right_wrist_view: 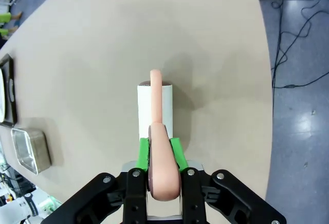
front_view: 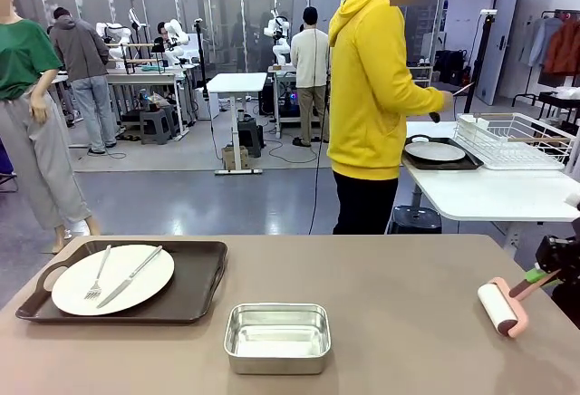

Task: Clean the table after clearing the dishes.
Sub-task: When the left (or right) Handle tray is removed, use the left hand (or right hand) to clean the left (or right) side of the table with the Lint Roller.

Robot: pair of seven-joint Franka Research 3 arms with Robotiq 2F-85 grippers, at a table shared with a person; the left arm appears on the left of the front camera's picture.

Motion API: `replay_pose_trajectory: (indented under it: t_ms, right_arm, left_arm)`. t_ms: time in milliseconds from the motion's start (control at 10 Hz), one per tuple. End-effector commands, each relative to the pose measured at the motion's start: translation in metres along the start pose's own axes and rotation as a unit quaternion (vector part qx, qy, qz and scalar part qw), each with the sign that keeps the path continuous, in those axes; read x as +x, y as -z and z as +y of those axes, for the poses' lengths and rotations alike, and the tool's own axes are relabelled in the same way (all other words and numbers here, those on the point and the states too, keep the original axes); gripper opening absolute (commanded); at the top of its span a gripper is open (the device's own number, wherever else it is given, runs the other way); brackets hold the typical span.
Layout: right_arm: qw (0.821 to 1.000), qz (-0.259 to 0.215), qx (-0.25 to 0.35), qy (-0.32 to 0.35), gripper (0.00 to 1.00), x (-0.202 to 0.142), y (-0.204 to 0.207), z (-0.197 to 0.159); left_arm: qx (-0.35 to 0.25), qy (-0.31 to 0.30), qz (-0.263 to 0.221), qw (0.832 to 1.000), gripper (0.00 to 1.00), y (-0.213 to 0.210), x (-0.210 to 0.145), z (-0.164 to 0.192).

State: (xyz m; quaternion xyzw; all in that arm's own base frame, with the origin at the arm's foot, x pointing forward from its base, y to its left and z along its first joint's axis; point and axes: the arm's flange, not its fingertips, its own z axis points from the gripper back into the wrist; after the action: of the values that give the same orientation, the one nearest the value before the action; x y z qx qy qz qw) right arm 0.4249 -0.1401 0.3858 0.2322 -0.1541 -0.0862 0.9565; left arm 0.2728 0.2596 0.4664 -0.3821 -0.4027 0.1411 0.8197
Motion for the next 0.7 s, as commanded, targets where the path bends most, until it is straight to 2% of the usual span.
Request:
replay_pose_trajectory:
  t_ms: [0, 400, 600]
  right_arm:
    - [0.999, -0.023, -0.003, -0.032, 0.21, -0.010, -0.017, 0.022]
    - [0.996, -0.047, -0.021, -0.074, 0.21, -0.020, -0.048, 0.063]
    - [0.994, -0.050, -0.023, -0.089, 0.21, -0.025, -0.040, 0.084]
  left_arm:
    - [-0.012, 0.004, -0.006, 1.000, 1.00, -0.002, 0.001, 0.001]
    - [-0.012, 0.004, -0.006, 1.000, 1.00, -0.002, 0.001, 0.001]
    - [-0.012, 0.004, -0.006, 1.000, 1.00, -0.002, 0.001, 0.001]
